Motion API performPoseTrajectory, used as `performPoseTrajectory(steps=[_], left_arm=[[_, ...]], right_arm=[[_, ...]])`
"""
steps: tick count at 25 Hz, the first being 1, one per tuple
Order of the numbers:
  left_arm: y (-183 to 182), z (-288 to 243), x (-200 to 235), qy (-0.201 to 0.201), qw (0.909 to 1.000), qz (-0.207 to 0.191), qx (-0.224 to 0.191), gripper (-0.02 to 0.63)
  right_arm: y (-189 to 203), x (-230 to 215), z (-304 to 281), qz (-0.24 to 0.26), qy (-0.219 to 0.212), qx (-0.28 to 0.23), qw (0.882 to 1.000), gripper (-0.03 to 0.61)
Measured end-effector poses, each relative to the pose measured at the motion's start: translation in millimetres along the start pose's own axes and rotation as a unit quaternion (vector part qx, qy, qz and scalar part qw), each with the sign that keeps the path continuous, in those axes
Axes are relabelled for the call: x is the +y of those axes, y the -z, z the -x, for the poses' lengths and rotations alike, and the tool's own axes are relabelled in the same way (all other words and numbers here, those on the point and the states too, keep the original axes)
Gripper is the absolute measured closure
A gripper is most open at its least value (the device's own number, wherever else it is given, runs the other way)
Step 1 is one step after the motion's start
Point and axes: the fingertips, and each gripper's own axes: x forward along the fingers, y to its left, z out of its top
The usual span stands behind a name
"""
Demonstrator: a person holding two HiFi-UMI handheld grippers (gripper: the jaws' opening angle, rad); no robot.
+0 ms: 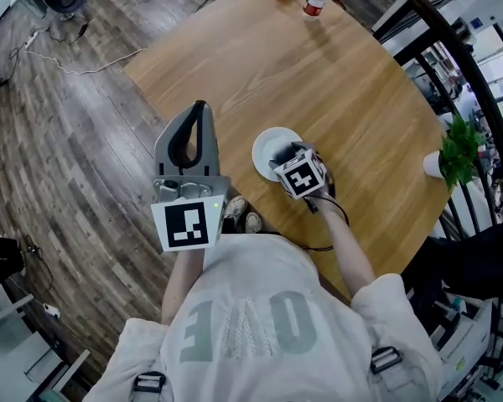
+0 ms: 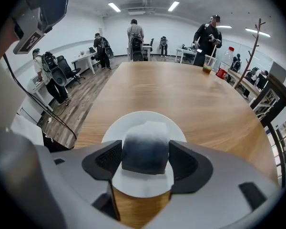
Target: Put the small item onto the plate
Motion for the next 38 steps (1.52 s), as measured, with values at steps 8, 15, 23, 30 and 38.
performPoseTrajectory(steps=[8, 15, 23, 30, 38], left_arm=[[2.9, 0.5, 3.5, -0.002, 1.0000, 0.000, 0.004, 0.604], [-1.0, 2.3, 0.8, 0.000, 1.0000, -0.002, 0.000, 0.604], [-10.4, -1.5, -5.7, 0.015, 0.9998, -0.005, -0.013, 0.604], [-21.0, -8.5, -21.7, 0.042, 0.9987, -0.007, -0.028, 0.604], [-29.3, -14.5, -31.5, 0.063, 0.9972, -0.009, -0.039, 0.604]], right_arm=[[-4.2, -4.0, -2.9, -0.001, 0.028, -0.012, 1.000, 0.258], [-24.2, -3.0, 16.0, -0.003, 0.026, -0.055, 0.998, 0.256], [-100.3, -29.2, 104.8, -0.097, 0.051, -0.245, 0.963, 0.259], [-143.1, -47.2, 237.3, -0.164, 0.124, -0.477, 0.854, 0.560], [-144.4, -24.9, 268.7, -0.074, 0.186, -0.505, 0.839, 0.560]])
